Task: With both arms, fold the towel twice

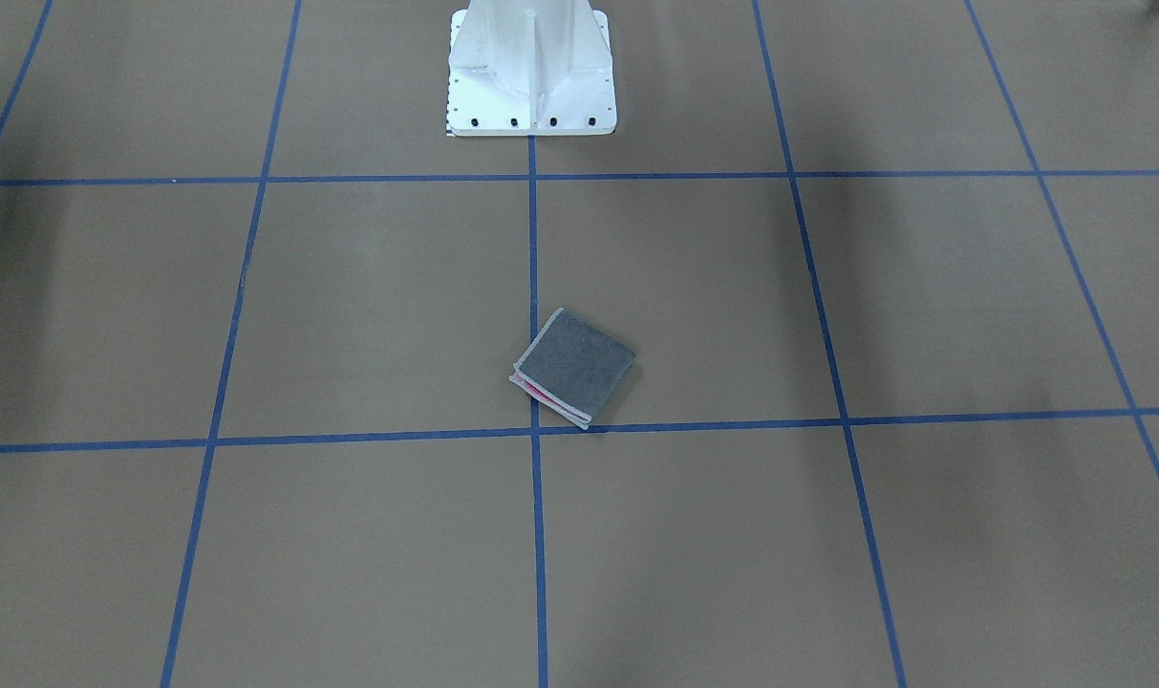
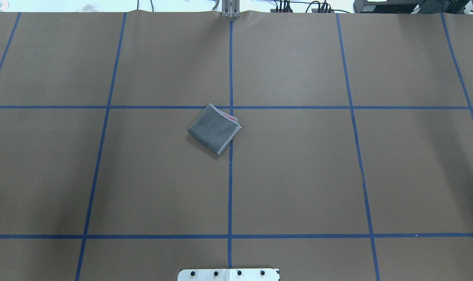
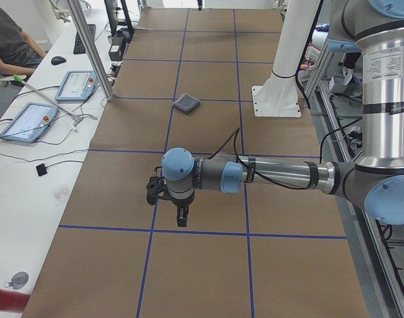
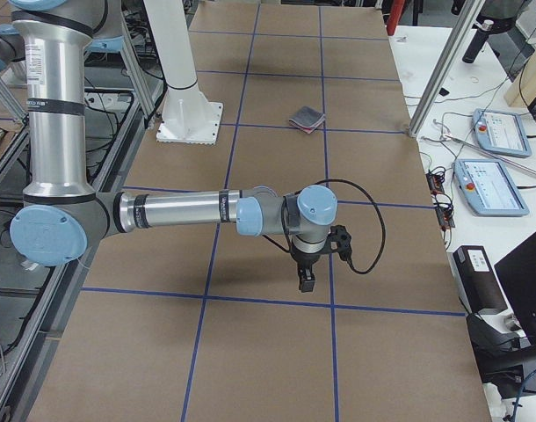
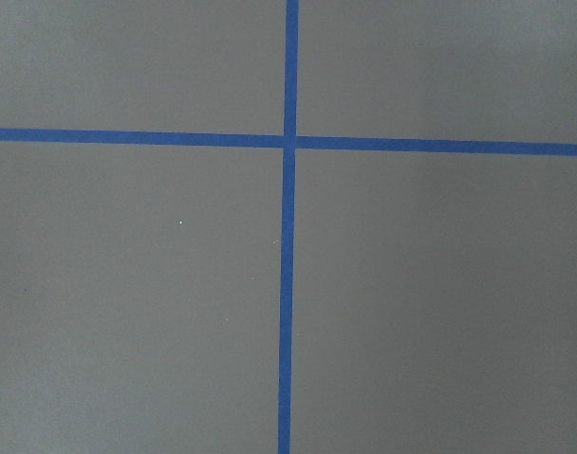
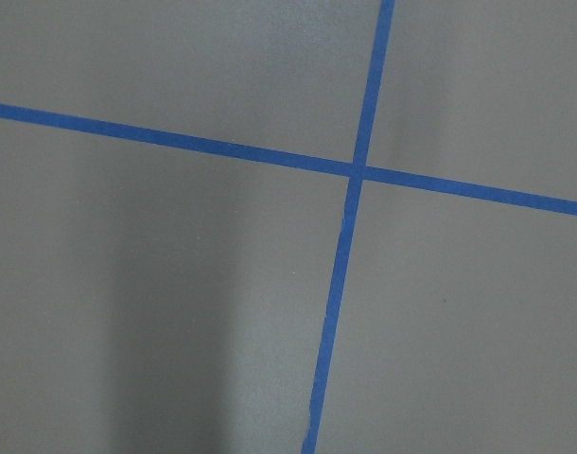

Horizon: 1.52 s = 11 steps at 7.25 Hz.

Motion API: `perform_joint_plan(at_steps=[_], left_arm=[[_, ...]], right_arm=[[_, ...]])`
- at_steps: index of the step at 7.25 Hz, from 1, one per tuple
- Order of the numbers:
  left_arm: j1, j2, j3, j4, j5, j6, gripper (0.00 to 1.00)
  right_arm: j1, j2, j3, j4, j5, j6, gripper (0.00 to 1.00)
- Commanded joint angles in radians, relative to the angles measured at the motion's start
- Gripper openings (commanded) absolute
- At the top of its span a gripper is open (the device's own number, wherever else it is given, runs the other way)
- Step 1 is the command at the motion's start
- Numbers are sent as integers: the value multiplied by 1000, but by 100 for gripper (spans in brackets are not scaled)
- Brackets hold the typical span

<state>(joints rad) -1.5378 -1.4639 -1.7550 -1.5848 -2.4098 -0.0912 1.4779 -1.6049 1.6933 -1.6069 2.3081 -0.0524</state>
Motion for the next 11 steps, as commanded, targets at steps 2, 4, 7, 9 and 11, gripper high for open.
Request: perform_joint_plan(at_steps=[2, 4, 7, 9, 11], left_arm=[[-1, -1, -4, 3, -3, -7, 100], [-1, 5, -11, 6, -5, -7, 100], [1, 7, -21, 8, -5, -8, 100], [1, 2, -21, 6, -5, -8, 100], [1, -1, -24, 3, -5, -8, 100]], right_arm=[[-1, 3, -6, 1, 16, 0, 100], [-5, 11, -17, 4, -6, 5, 100], [-7, 2, -11, 5, 20, 6, 100], [-7, 0, -9, 7, 34, 8, 100], [-7, 0, -6, 9, 34, 8, 100]])
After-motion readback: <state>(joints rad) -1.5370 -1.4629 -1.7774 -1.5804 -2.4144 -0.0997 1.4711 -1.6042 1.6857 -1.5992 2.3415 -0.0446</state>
